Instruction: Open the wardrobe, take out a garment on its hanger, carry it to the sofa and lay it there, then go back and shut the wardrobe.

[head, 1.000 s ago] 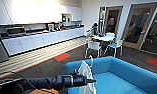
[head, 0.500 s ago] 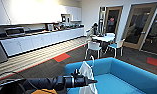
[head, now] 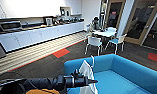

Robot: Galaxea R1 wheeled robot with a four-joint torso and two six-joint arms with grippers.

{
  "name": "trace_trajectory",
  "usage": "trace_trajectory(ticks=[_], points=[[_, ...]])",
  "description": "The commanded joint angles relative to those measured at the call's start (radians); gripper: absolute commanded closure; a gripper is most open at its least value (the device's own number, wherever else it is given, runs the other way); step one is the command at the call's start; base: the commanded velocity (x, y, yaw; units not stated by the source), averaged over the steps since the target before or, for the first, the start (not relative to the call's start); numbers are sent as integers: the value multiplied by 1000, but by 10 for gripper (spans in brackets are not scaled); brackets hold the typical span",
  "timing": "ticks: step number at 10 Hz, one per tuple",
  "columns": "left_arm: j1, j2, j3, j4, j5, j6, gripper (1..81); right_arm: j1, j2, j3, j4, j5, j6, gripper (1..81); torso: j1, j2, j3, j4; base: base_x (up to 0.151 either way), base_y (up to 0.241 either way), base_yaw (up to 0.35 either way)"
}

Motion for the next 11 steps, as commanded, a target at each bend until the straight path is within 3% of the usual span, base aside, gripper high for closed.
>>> trace_trajectory(ticks=[1,2,5,8,11], points=[[-145,5,38,32,-49,18,811,20,7,3,3,-59,-3,10,1,0,-87,0,92,0,0],[-144,8,38,31,-49,18,811,20,7,1,3,-58,-3,10,1,0,-30,0,92,0,0],[-145,43,10,27,-53,17,811,20,7,3,3,-59,-3,10,1,1,-70,0,93,0,0],[-145,103,-39,24,-49,14,811,19,7,1,3,-57,-3,10,2,2,-70,0,98,0,0],[-145,131,-53,24,-49,14,811,19,7,3,3,-57,-3,10,2,2,-133,0,112,0,0]])
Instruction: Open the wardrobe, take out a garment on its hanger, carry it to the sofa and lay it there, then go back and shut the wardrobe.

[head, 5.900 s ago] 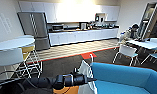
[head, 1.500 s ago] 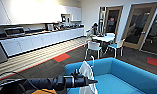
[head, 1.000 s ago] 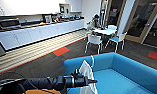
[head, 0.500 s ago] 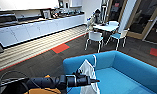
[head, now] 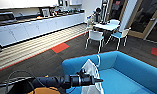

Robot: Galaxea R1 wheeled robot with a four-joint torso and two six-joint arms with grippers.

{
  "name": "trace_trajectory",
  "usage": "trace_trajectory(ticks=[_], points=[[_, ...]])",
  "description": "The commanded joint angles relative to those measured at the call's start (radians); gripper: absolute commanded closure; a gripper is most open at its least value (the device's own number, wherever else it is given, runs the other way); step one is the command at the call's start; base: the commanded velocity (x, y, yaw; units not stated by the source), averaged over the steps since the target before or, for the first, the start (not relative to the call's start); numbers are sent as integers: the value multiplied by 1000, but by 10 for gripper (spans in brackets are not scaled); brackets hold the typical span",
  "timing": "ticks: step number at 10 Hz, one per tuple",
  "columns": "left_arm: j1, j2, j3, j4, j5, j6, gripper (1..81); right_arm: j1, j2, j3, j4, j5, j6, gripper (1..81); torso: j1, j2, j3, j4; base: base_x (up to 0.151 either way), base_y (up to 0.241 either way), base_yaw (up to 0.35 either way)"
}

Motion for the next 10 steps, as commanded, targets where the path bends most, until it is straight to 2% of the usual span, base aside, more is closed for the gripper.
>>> trace_trajectory(ticks=[1,2,4,10], points=[[-139,14,38,26,-48,13,811,2,5,3,1,-65,-3,10,0,0,2,0,115,0,0],[-139,17,36,26,-49,12,811,3,5,3,0,-66,-3,10,0,0,-20,0,115,0,0],[-139,33,18,26,-51,12,811,5,8,3,-2,-66,-5,10,1,1,-34,0,115,0,0],[-201,155,-82,18,-48,9,811,12,13,3,-3,-66,-5,10,0,1,-33,0,119,0,0]])
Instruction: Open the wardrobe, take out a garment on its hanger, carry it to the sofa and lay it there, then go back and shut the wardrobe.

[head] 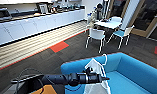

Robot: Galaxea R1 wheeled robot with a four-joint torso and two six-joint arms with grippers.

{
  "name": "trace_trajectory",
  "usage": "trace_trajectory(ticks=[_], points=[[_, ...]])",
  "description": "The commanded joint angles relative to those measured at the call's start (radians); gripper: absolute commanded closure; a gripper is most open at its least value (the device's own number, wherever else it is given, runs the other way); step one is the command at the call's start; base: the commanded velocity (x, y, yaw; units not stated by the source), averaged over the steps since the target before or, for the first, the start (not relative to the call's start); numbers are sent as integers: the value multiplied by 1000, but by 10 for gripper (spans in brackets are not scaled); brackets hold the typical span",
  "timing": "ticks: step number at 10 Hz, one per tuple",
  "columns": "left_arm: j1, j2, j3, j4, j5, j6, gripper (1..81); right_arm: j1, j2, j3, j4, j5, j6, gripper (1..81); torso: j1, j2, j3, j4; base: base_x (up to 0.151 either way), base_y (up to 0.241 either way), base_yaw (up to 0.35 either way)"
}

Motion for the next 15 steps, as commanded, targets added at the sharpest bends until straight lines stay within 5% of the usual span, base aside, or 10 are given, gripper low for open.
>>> trace_trajectory(ticks=[1,10,11,15], points=[[-183,23,16,19,-60,11,811,1,6,3,-3,-68,-2,10,0,0,0,0,0,0,0],[-244,130,-153,20,-42,-21,811,3,12,3,-1,-69,-2,10,1,1,-1,0,0,0,0],[-244,129,-151,22,-42,-21,10,1,10,3,-1,-69,-2,10,1,1,-1,0,0,0,0],[-223,77,-147,31,-8,-21,10,1,12,3,-1,-68,-2,10,1,1,-1,0,0,0,0]])
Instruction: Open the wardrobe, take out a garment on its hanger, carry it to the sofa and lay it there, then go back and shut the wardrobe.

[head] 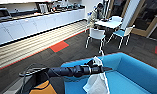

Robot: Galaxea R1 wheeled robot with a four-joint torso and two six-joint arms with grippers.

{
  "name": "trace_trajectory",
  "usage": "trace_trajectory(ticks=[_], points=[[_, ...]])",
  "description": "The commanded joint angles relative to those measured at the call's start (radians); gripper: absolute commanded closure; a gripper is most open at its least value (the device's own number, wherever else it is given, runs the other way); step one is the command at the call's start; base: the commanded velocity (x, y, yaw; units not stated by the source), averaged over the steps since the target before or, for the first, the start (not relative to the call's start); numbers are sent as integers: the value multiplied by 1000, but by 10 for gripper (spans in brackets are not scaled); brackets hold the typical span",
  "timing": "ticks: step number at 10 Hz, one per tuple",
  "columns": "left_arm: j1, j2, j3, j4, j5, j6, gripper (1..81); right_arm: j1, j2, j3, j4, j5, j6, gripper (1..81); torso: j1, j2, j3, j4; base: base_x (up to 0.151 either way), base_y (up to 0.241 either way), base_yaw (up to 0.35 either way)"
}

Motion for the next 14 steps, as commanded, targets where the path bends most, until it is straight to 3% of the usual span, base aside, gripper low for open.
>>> trace_trajectory(ticks=[1,4,7,11,14], points=[[-127,-43,47,25,13,16,10,-4,5,3,-3,-67,-2,10,0,0,0,0,0,0,0],[-119,-88,50,114,133,24,10,-5,5,3,-1,-67,-2,10,0,0,0,0,0,0,0],[-119,-49,87,299,420,18,10,-4,5,3,-1,-67,-2,10,0,0,0,0,0,0,0],[-111,-9,179,485,698,11,10,-1,7,3,-1,-67,-2,10,0,0,0,0,0,0,0],[-47,14,282,715,888,11,10,1,8,3,-3,-67,-2,10,0,0,0,0,0,0,0]])
